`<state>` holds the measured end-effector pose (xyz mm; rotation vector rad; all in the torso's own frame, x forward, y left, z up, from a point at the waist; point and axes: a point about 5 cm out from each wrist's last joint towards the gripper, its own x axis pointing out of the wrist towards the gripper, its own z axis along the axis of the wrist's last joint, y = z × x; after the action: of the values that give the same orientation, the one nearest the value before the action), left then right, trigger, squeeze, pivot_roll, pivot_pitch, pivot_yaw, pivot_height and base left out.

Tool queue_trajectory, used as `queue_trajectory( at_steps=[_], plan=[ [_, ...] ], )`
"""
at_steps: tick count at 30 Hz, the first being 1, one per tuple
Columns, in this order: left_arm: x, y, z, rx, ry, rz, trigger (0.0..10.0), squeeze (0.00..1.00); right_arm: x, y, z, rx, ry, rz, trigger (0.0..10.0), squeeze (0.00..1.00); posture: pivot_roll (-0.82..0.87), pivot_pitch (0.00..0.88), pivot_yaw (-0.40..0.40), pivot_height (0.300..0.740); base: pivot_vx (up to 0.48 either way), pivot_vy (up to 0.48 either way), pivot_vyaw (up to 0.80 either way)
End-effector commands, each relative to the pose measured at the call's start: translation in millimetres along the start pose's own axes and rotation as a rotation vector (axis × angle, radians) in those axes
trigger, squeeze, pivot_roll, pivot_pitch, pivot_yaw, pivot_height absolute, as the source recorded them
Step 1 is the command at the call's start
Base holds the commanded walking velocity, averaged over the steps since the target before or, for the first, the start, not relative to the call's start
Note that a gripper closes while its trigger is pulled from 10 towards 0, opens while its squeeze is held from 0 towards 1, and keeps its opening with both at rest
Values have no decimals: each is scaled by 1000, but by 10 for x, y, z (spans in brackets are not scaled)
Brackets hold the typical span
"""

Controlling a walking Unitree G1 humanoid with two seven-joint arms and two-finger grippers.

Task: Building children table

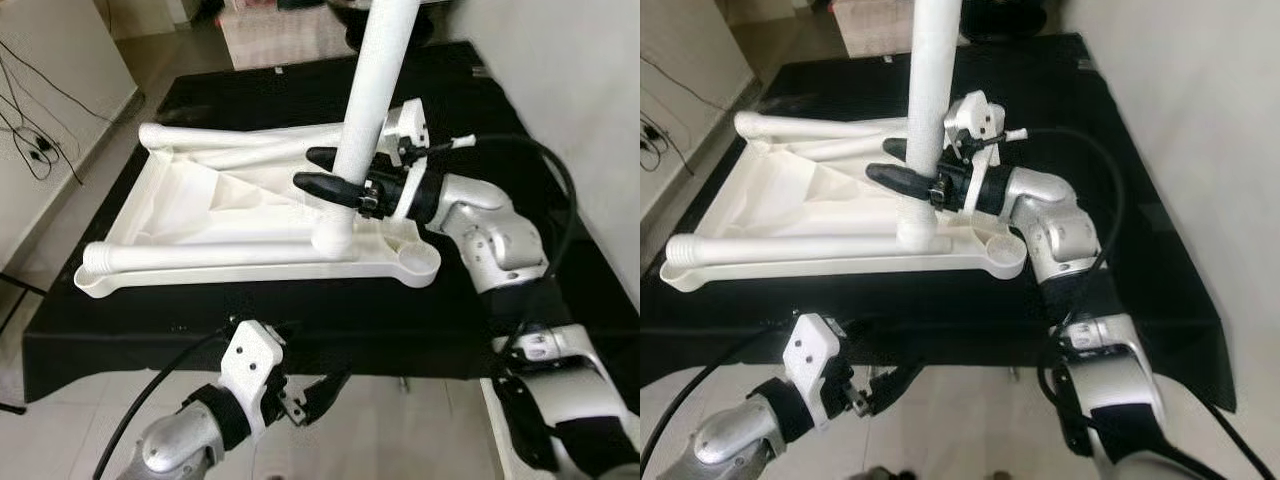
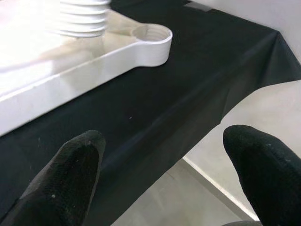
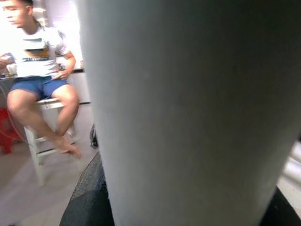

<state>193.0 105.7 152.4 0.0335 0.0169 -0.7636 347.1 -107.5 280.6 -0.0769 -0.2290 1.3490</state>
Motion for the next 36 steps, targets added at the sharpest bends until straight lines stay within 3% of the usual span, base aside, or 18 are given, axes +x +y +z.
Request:
queue_trajectory(
  at_steps=[1, 9, 11, 20, 24, 32, 36],
  plan=[
    [-49, -8, -6, -13, 18, -11, 10000, 0, 38, 53, 75, -14, -19, 100, 10000, 0, 3, 236, 71, 740, 0, 0, 0],
    [-67, -69, 25, -43, -1, -24, 10000, 0, -12, -21, 187, -36, -11, 140, 10000, 0, 6, 258, 71, 740, 0, 0, 0],
    [-98, -147, 58, -42, -3, -64, 10000, 0, -75, -107, 300, -63, 1, 167, 10000, 0, 36, 286, 85, 740, 0, 0, 0],
    [-205, -313, 92, -31, 16, -146, 10000, 0, -156, -128, 403, -93, 50, 253, 10000, 0, 29, 306, 95, 740, 0, 0, 0],
    [-276, -382, 116, -48, 30, -162, 10000, 0, -235, -128, 436, -146, 176, 307, 10000, 0, 32, 322, 101, 740, 0, 0, 0],
    [-301, -426, 137, -65, 29, -178, 10000, 0, -451, -189, 556, -157, 242, 281, 10000, 0, 27, 334, 113, 740, 0, 0, 0],
    [-311, -433, 144, -69, 31, -186, 10000, 0, -464, -182, 545, -155, 268, 287, 10000, 0, 23, 339, 116, 740, 0, 0, 0]
  ],
)
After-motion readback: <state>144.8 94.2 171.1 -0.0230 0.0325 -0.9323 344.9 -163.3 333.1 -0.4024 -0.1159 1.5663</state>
